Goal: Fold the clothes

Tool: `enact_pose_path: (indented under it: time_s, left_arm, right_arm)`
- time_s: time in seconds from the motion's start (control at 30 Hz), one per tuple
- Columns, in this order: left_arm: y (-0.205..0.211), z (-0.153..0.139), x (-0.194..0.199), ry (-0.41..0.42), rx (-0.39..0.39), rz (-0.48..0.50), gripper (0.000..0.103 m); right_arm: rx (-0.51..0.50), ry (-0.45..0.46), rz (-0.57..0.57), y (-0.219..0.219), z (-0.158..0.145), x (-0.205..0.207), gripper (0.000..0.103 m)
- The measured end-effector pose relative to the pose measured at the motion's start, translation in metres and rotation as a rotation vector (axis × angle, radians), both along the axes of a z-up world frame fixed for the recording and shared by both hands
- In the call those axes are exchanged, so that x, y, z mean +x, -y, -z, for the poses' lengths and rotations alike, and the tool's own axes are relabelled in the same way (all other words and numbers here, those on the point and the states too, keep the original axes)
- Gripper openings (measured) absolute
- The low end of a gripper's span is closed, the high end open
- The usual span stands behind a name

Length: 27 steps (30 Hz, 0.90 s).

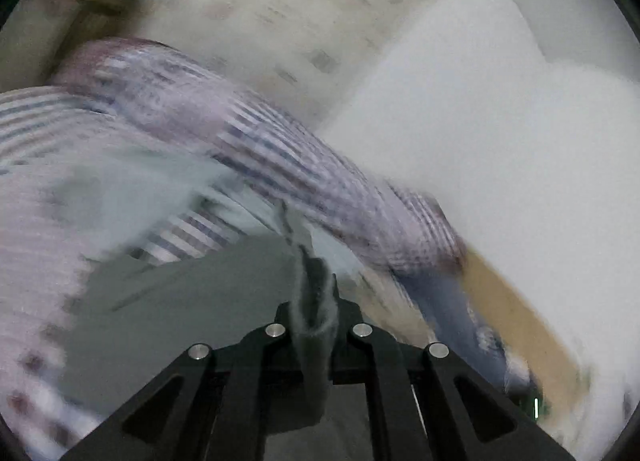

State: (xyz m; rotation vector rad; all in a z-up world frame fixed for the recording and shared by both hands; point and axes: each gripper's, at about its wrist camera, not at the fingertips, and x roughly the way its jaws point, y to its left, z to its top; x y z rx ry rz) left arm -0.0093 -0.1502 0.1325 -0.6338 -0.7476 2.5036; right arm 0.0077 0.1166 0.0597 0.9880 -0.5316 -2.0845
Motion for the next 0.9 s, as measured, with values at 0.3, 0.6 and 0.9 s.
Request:
enact_pose_path:
  time_s: [0.3, 0.6, 0.9]
  left_arm:
    - [-0.114, 0.084, -0.009, 0.187, -0.19, 0.26, 0.003]
    - [-0.148, 0.107, 0.018, 0.201, -0.337, 0.348, 0.011]
    - [-0.139, 0.101, 0.023, 0.198, -0.259, 0.4, 0.058]
  right_arm:
    - [-0.292, 0.208, 0.158, -0.108, 0.034, -0.027, 0.055]
    - [-0.321, 0.381, 0.187, -0.116, 0.075, -0.057, 0.055]
    - [-0.204, 0.361, 0.179, -0.098, 0.075, -0.063, 0.053]
